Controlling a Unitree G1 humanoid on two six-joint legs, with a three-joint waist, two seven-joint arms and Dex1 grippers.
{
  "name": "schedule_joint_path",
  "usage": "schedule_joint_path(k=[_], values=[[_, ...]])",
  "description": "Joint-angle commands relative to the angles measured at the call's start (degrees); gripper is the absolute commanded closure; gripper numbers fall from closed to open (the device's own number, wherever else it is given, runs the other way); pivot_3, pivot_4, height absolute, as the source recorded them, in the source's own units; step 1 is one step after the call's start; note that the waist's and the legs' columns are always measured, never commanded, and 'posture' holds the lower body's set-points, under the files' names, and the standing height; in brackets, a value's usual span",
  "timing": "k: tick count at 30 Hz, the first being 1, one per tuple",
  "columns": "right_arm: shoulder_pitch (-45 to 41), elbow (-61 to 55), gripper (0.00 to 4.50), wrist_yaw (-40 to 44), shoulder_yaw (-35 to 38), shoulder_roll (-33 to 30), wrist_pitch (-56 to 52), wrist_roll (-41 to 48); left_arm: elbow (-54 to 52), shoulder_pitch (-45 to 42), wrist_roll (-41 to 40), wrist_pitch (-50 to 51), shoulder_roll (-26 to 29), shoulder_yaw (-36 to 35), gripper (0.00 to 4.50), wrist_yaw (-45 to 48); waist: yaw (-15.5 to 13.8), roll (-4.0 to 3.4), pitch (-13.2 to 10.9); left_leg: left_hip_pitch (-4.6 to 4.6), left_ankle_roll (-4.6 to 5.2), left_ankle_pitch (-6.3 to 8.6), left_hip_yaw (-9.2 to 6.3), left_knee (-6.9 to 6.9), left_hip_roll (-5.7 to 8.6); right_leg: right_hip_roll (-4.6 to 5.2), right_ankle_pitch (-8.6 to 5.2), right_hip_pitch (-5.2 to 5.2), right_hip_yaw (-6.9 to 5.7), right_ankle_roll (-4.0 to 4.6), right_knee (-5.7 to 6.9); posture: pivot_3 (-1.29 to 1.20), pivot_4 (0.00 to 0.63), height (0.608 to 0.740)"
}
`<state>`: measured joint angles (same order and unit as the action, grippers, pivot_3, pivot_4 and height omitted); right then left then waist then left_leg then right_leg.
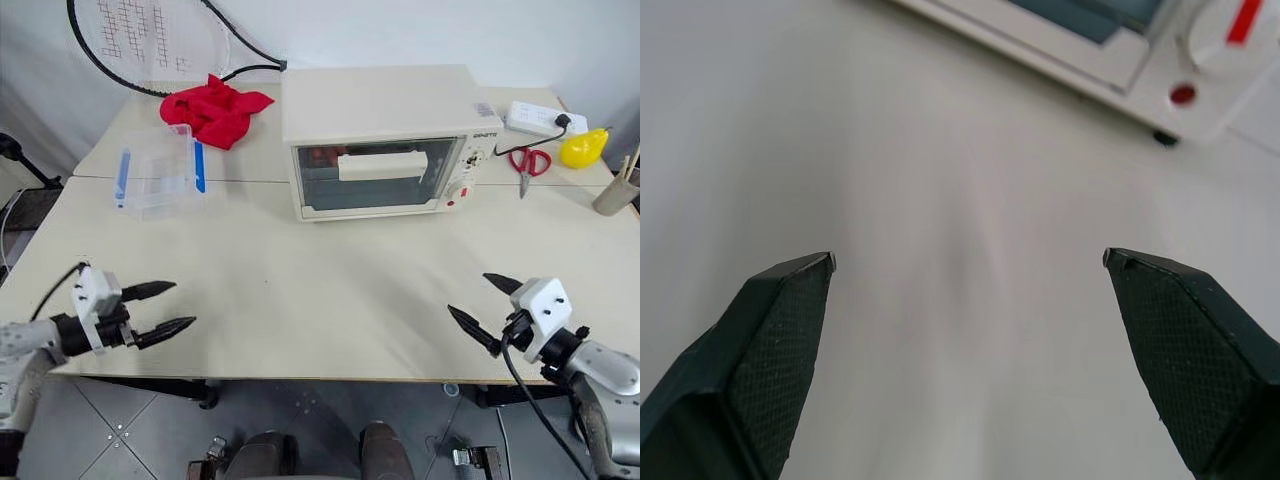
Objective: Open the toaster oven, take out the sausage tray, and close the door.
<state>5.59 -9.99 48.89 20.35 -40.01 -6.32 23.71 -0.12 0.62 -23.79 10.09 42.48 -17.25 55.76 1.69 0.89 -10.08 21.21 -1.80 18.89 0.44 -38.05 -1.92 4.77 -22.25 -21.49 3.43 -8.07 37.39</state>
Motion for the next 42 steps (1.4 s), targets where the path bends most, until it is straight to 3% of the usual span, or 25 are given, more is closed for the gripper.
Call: schedule_joint_path(k=[1, 5, 8, 17, 35, 41, 42], values=[[-4.38, 1.12, 0.00, 0.43, 0.03, 0.18, -1.37, 2.84, -4.28, -1.26, -0.69, -0.91, -1.50, -1.07, 0.05, -3.05, -0.15, 0.01, 0.00, 0.02, 0.00, 0.00, -0.01, -0.03, 0.03, 0.03, 0.00, 0.00, -0.01, 0.00, 0.01, 0.00, 0.150, 0.740], [-12.57, 3.21, 0.00, -0.16, -1.38, 1.68, -5.05, 5.86, -7.97, -5.94, -11.10, 9.18, -2.84, -2.83, 0.05, -3.87, -0.03, 0.01, 0.00, 0.01, 0.01, -0.01, -0.02, -0.11, 0.07, 0.10, 0.01, 0.02, -0.03, -0.03, 0.08, 0.00, 0.150, 0.740], [-23.25, 7.28, 0.00, -0.65, -2.86, 2.87, -7.64, 7.64, -9.00, -13.16, -19.09, 16.09, -3.40, -3.65, 0.05, -4.89, 0.15, -0.03, -0.03, 0.04, -0.13, -0.10, -0.04, -0.15, 0.07, 0.09, 0.01, -0.02, -0.04, -0.03, 0.14, 0.00, 0.150, 0.740], [-43.42, 20.31, 0.00, 3.97, -8.84, 6.62, -7.34, 6.32, -9.44, -21.85, -19.80, 20.36, -3.95, 1.77, 0.05, -3.33, 1.44, -0.06, -0.02, 0.17, -0.21, -0.14, -0.03, -0.12, 0.03, 0.01, 0.02, -0.09, -0.11, -0.03, 0.17, 0.00, 0.150, 0.740], [-44.33, 22.03, 0.00, 12.72, -12.05, 6.57, -6.41, 5.50, -10.67, -19.33, -19.70, 20.55, -3.08, 1.10, 0.05, -2.95, 1.92, -0.07, -0.02, 0.15, -0.22, -0.15, -0.02, -0.17, 0.00, 0.02, 0.02, -0.08, -0.10, -0.03, 0.23, 0.00, 0.150, 0.740], [-37.13, 13.92, 0.00, 20.93, -16.34, 1.76, -0.64, 1.08, -4.55, -25.72, -21.37, 22.44, -4.18, 0.08, 0.05, -4.24, 2.29, -0.07, -0.03, 0.14, -0.22, -0.14, -0.01, -0.12, -0.09, -0.10, 0.02, -0.09, -0.11, -0.03, 0.19, 0.00, 0.150, 0.740], [-36.13, 13.65, 0.00, 21.58, -16.47, 1.25, 0.48, 0.47, -3.67, -26.89, -21.39, 22.08, -4.65, 0.23, 0.22, -3.88, 2.29, -0.07, -0.03, 0.14, -0.22, -0.14, 0.02, -0.12, -0.10, -0.11, 0.02, -0.09, -0.09, -0.03, 0.20, 0.00, 0.150, 0.740]])
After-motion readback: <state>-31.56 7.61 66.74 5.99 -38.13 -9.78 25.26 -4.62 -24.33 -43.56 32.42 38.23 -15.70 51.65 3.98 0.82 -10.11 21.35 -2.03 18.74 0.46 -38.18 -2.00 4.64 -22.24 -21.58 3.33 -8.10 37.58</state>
